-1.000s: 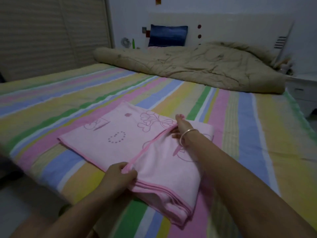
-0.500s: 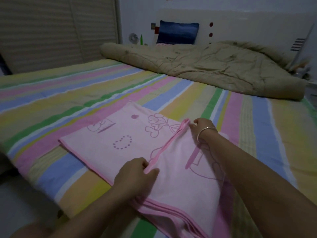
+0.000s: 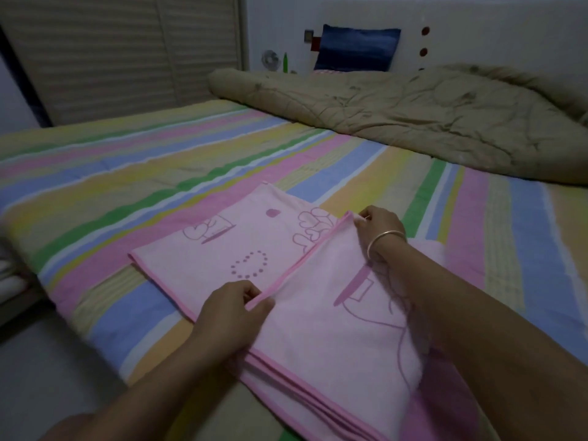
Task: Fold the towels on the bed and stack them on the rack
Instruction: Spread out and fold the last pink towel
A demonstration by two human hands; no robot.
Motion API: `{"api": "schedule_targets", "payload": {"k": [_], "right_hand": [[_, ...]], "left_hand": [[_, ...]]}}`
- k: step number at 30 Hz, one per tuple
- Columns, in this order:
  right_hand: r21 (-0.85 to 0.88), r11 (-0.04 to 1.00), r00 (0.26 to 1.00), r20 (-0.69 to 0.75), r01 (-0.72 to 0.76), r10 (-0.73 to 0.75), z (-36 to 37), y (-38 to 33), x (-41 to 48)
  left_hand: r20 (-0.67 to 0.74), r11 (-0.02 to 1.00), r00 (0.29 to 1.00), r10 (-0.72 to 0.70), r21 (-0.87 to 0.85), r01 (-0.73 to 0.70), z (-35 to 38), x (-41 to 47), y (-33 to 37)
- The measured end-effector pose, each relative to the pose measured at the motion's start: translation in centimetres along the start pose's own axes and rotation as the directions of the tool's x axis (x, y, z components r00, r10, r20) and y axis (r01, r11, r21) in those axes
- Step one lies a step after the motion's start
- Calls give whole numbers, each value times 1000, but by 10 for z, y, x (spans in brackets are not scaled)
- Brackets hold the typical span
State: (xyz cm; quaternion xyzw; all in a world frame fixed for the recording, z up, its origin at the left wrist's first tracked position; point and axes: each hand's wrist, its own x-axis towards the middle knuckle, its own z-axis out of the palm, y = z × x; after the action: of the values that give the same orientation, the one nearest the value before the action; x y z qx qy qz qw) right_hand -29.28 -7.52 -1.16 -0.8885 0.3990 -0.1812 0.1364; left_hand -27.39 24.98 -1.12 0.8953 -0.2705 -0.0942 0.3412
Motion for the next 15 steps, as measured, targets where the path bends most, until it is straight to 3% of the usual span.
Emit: {"api": "schedule_targets", "payload": {"k": [2, 6, 7, 9, 10, 12, 15], "right_hand": [[-169, 985, 999, -32, 36, -42, 8, -6, -4], [-193, 957, 961, -125, 219, -245, 21, -36, -15], [-186, 945, 953, -91, 268, -288, 24, -47, -18], [-195, 917, 937, 119, 347, -329, 32, -70, -22], [-201, 902, 909, 260, 381, -326, 39, -80, -26], [-208, 885, 842, 457, 416, -288, 52, -91, -32], [-219, 902, 841, 492, 372, -228, 69, -96, -29]], "left_hand": [[-92, 1000, 996, 1, -8, -2, -3, 0, -4], [-368, 998, 929, -45, -53, 27, -26, 15, -28], [-434, 999, 901, -5, 44, 27, -35, 20, -35], [-511, 955, 852, 115, 292, 47, -53, 34, -53], [-510, 929, 852, 124, 362, 82, -62, 42, -63], [-449, 900, 893, 10, 394, 188, -74, 60, -82], [-296, 863, 932, -209, 392, 318, -83, 84, -106]]}}
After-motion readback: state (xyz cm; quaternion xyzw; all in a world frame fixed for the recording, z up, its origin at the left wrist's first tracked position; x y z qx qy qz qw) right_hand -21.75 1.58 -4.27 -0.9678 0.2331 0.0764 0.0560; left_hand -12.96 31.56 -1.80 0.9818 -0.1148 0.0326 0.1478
